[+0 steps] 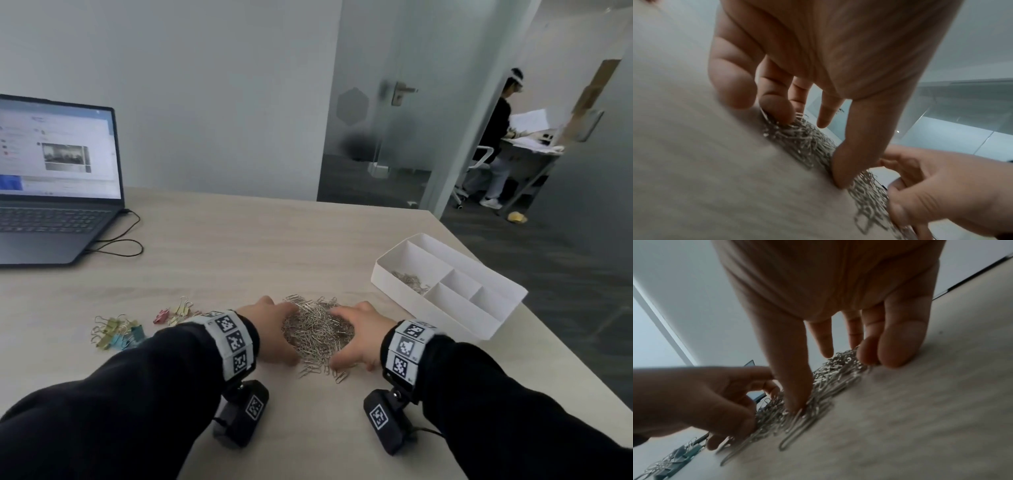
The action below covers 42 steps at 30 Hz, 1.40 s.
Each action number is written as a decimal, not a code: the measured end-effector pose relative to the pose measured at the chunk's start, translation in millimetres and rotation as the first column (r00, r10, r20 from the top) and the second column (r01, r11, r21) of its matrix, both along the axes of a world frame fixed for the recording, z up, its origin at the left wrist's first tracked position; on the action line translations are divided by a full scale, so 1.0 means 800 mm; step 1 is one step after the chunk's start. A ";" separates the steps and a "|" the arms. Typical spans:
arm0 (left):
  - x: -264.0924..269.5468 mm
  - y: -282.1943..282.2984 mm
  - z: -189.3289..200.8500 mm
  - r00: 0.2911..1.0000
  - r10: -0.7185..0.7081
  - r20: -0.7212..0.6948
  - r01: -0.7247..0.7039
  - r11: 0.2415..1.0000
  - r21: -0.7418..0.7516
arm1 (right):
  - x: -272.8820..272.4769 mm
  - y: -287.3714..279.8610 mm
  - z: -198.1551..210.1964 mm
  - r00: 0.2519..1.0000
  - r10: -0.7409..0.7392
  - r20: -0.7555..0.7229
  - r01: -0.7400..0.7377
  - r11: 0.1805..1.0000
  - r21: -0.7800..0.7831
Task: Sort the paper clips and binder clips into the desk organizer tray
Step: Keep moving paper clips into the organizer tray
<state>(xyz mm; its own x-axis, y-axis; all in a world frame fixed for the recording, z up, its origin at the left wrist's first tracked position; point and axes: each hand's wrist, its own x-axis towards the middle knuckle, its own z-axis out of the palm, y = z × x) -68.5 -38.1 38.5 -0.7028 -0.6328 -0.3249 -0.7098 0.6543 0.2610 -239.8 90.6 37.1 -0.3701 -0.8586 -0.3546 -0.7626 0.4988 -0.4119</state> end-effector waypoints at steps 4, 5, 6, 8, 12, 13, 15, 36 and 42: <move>-0.022 0.013 -0.001 0.999 -0.028 -0.039 0.028 1.000 -0.001 | 0.001 -0.010 -0.003 1.000 0.003 -0.028 -0.004 0.999 -0.034; -0.025 0.013 -0.001 0.998 -0.034 -0.046 0.034 0.999 0.001 | 0.001 -0.012 -0.004 0.999 0.004 -0.032 -0.005 0.999 -0.041; -0.027 0.013 -0.001 0.998 -0.039 -0.058 0.039 0.999 0.003 | 0.001 -0.012 -0.003 0.999 0.006 -0.036 -0.008 0.999 -0.047; -0.029 0.011 -0.002 0.996 -0.038 -0.083 0.039 0.999 0.009 | 0.000 -0.014 -0.004 0.999 0.011 -0.051 -0.014 0.998 -0.059; -0.028 0.007 -0.007 0.991 -0.026 -0.134 0.030 0.999 0.028 | 0.000 -0.016 -0.010 0.999 -0.043 -0.012 0.042 0.995 -0.088; -0.027 0.006 -0.008 0.989 -0.016 -0.150 0.022 0.999 0.037 | 0.001 -0.015 -0.013 0.998 -0.065 0.016 0.066 0.993 -0.101; -0.025 0.004 -0.010 0.984 0.002 -0.178 0.007 0.999 0.052 | 0.003 -0.014 -0.017 0.993 -0.099 0.058 0.107 0.985 -0.135; -0.023 0.000 -0.016 0.978 -0.008 -0.210 0.013 1.000 0.023 | -0.108 -0.023 0.060 0.791 -0.295 0.536 0.522 0.782 -0.341; -0.023 -0.001 -0.016 0.976 -0.013 -0.217 0.019 0.999 0.025 | -0.170 -0.036 0.078 0.833 -0.458 0.312 0.551 0.739 -0.387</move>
